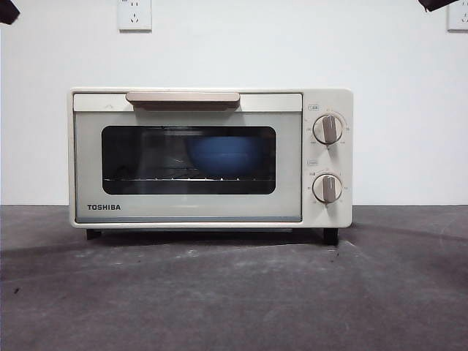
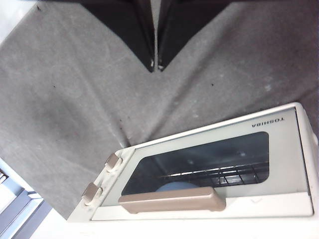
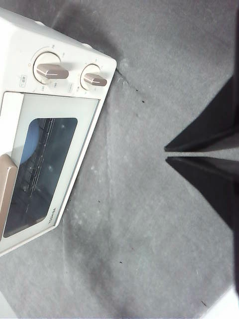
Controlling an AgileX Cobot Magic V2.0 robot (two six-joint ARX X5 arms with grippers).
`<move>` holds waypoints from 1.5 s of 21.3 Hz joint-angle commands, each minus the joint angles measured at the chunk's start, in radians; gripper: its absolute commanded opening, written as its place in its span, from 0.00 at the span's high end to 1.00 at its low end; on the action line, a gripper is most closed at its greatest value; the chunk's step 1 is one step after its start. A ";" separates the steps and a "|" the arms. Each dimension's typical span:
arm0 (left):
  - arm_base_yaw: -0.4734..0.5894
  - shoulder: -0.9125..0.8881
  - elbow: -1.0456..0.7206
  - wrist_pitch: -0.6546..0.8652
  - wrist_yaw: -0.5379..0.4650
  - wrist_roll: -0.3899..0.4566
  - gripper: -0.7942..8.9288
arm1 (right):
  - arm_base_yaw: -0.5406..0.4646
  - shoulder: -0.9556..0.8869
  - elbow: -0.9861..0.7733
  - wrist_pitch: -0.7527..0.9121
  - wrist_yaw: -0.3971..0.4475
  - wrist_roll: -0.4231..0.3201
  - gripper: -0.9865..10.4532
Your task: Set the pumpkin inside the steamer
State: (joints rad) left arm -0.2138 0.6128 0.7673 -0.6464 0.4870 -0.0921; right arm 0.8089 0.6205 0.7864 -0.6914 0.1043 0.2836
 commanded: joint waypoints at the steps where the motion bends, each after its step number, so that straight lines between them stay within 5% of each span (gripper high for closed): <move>1: 0.009 -0.042 0.017 0.046 -0.001 0.139 0.90 | 0.009 0.004 0.003 0.010 0.001 -0.011 0.91; 3: 0.061 -0.105 0.006 0.147 -0.026 0.256 0.90 | 0.009 0.004 0.003 0.010 0.001 -0.011 0.91; 7: 0.185 -0.260 -0.100 0.371 -0.246 0.260 0.90 | 0.009 0.004 0.003 0.010 0.001 -0.011 0.91; 11: 0.230 -0.394 -0.285 0.438 -0.410 0.251 0.90 | 0.009 0.004 0.003 0.010 0.001 -0.011 0.91; 20: 0.249 -0.578 -0.632 0.427 -0.417 0.251 0.90 | 0.009 0.004 0.003 0.010 0.001 -0.011 0.91; 32: 0.246 -0.610 -0.740 0.435 -0.417 0.253 0.90 | 0.009 0.004 0.003 0.010 0.001 -0.011 0.91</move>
State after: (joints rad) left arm 0.0326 0.0051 0.0437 -0.2050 0.0731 0.1482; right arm 0.8089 0.6205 0.7864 -0.6914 0.1043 0.2836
